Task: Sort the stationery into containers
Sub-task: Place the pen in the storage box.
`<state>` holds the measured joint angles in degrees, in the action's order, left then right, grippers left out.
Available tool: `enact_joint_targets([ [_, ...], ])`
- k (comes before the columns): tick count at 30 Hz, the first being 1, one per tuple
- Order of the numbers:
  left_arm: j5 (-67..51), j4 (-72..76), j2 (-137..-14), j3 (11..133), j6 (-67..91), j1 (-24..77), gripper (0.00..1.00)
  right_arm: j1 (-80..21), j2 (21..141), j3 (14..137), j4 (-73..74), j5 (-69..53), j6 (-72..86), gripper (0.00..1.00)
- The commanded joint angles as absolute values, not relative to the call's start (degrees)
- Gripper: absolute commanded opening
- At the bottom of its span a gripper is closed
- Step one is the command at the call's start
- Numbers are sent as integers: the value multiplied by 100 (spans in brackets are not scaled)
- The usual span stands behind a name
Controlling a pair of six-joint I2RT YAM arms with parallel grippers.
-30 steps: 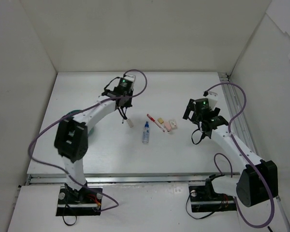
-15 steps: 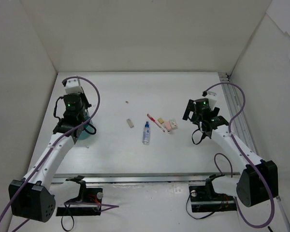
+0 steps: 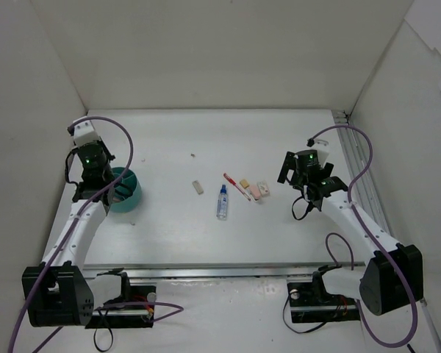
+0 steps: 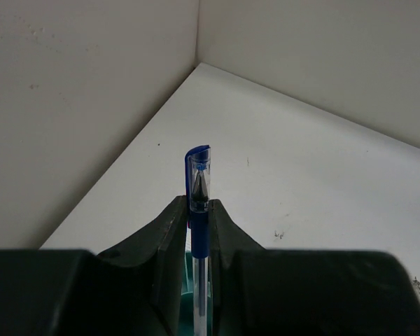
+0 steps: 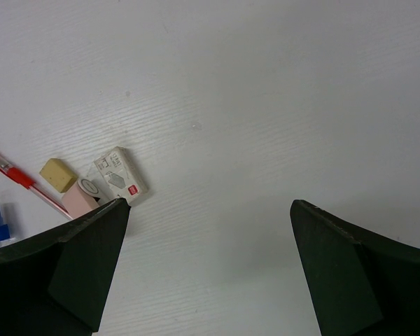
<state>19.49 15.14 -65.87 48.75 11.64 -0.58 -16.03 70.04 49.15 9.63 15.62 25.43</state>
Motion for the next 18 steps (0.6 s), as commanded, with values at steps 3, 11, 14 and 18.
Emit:
enact_joint_targets([
  [3, 2056, 2512, -6741, 4554, 1265, -123, 0, -1556, 6741, 4878, 703, 1643, 2479, 98],
  [11, 2153, 3094, -6724, 3885, 1353, -123, 0, -1556, 6724, 4869, 694, 1626, 2461, 98],
  [14, 2162, 3129, -6566, 3701, 1380, -123, 0, -1556, 6724, 4843, 659, 1626, 2470, 98],
  [18, 2057, 2893, -6425, 3568, 1467, -123, 13, -1556, 6724, 4808, 633, 1600, 2470, 98],
])
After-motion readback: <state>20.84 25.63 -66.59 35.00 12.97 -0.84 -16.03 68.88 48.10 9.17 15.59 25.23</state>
